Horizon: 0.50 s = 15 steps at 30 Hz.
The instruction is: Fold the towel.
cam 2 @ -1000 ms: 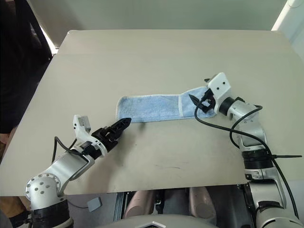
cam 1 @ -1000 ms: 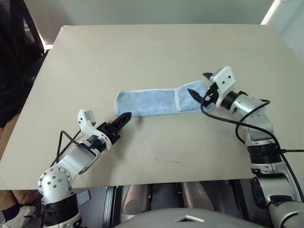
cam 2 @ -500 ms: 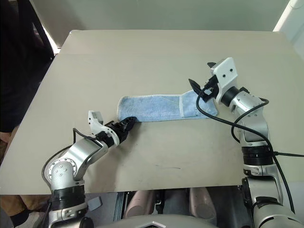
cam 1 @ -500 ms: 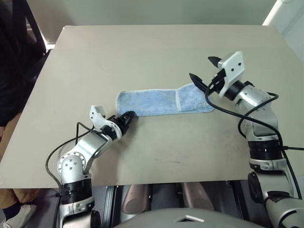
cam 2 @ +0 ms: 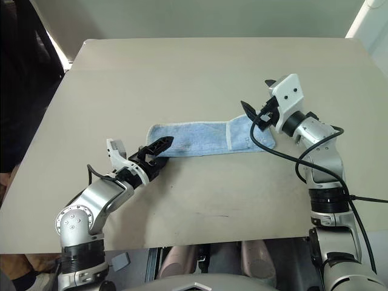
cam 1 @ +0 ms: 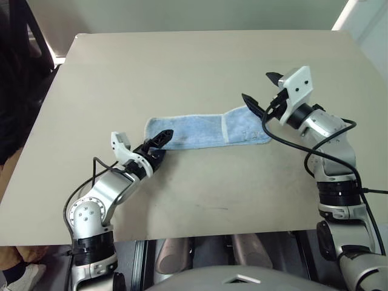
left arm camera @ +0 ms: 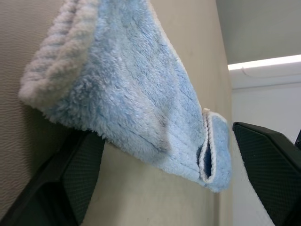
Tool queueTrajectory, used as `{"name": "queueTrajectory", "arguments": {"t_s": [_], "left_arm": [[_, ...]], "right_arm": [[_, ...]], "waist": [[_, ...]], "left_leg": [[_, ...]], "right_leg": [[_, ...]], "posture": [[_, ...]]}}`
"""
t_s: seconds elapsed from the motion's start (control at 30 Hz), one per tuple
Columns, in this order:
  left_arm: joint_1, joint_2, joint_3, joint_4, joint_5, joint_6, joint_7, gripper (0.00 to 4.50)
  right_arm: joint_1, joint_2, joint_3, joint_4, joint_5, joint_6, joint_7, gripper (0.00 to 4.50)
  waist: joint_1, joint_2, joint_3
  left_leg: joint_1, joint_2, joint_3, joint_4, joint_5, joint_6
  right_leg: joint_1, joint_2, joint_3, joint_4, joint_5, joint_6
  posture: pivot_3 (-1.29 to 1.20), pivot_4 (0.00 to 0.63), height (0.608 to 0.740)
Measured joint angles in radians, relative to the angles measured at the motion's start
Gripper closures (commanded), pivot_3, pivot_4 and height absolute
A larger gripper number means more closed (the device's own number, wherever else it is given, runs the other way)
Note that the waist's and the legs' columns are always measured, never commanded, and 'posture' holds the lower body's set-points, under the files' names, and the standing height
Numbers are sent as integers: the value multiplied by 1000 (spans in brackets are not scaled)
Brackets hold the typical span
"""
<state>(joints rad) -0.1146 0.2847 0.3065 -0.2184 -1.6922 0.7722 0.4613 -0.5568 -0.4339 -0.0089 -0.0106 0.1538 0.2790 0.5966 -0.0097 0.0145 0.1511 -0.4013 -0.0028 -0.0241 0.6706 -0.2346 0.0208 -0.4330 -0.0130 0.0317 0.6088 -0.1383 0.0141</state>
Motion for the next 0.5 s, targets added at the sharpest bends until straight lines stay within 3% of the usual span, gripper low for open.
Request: {"name": "queueTrajectory", "arguments": {"t_s": [0.37,0.5], "left_arm": [[-47,-37,-1,21,59,-95,69,25],[-83,-44,-1,59,124,-125,73,25]], "right_arm": [[0,1,2,1,-1,-1,0,52],[1,1,2,1,-1,-1,0,52]], "waist": [[-3,0,0],[-11,0,0]], "left_leg": [[4,4,0,-4,6,-5],[15,4,-1,-8,4,-10]], "right_leg": [[1,5,1,1,1,-4],[10,6,2,1,1,-4]], "posture": [[0,150,736],[0,150,736]]}}
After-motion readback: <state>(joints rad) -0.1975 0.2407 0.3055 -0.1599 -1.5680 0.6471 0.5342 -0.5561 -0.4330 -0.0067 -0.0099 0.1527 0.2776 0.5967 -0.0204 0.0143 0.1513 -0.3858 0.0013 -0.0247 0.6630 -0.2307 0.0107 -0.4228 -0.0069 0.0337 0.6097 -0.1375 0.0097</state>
